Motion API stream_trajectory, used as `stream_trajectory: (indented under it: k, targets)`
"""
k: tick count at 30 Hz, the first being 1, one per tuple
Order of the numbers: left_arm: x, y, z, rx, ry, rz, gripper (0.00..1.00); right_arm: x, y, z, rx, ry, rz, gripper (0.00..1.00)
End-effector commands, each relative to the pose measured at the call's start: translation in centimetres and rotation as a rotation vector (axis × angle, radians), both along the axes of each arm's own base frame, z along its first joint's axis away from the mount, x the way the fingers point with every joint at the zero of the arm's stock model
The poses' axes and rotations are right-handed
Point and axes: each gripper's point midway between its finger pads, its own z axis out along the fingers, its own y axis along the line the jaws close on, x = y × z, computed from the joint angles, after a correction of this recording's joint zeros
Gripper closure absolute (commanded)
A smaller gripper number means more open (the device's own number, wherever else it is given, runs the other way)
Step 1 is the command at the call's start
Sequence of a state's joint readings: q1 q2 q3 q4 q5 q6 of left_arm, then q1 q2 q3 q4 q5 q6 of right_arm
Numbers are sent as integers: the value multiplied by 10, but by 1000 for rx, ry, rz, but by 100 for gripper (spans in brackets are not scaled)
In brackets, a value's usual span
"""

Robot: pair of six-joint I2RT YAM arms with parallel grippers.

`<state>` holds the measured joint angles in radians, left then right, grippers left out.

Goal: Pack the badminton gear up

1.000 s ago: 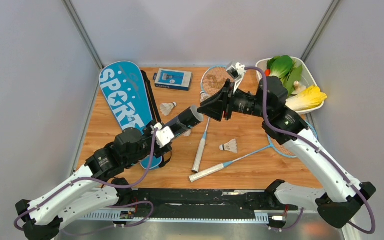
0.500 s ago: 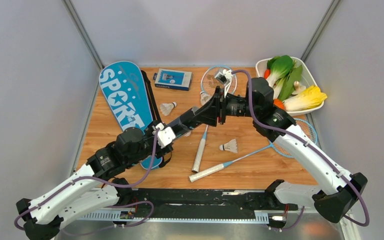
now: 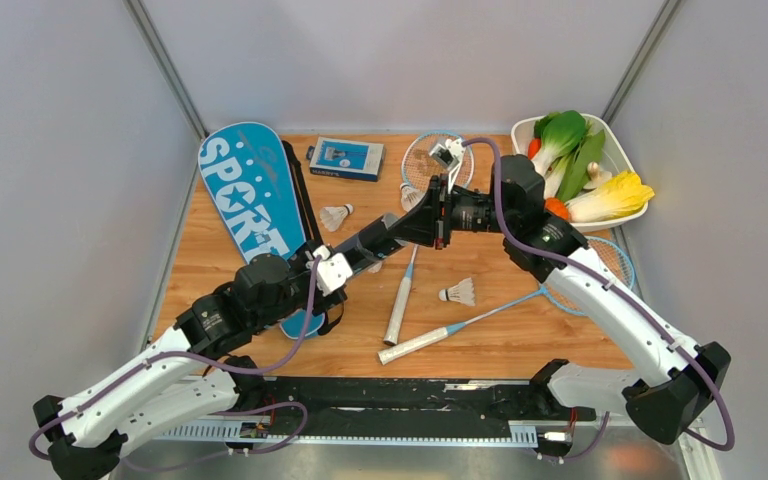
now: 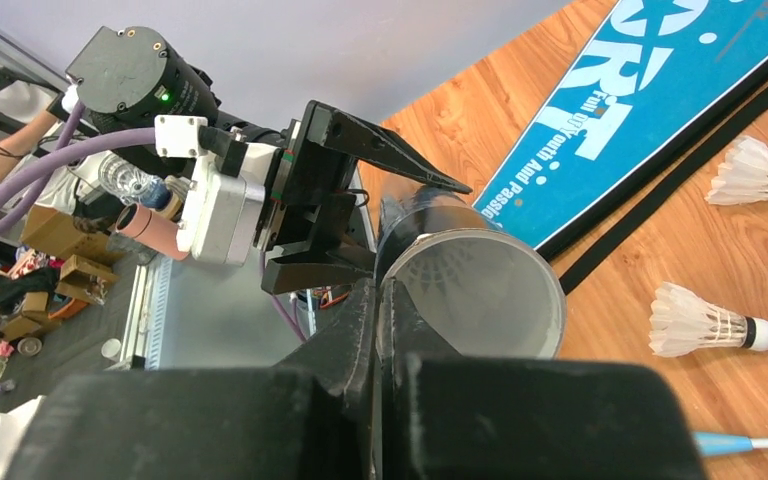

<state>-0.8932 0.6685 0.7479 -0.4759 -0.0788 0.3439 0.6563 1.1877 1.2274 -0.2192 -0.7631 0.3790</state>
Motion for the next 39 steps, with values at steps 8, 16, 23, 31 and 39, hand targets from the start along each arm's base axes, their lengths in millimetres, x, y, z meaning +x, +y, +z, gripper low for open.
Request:
stream_trajectory:
  k: [8,16,23,31,39]
  targets:
    - [8,8,29,-94,-112,51,51,15,-43,68,124,-114,-93,100]
    - [3,8,29,-112,-109,39,51,7,-51,79,145,-125,-67,100]
    - [-1,4,33,-130,-106,9,51,8,-50,67,142,-106,-69,91]
    - [-14,-10,40,-177,-73,-81,51,-5,-37,30,98,-87,72,59]
    - [-24,-18,51,-212,-26,-127,50,-1,-42,13,71,-279,39,53]
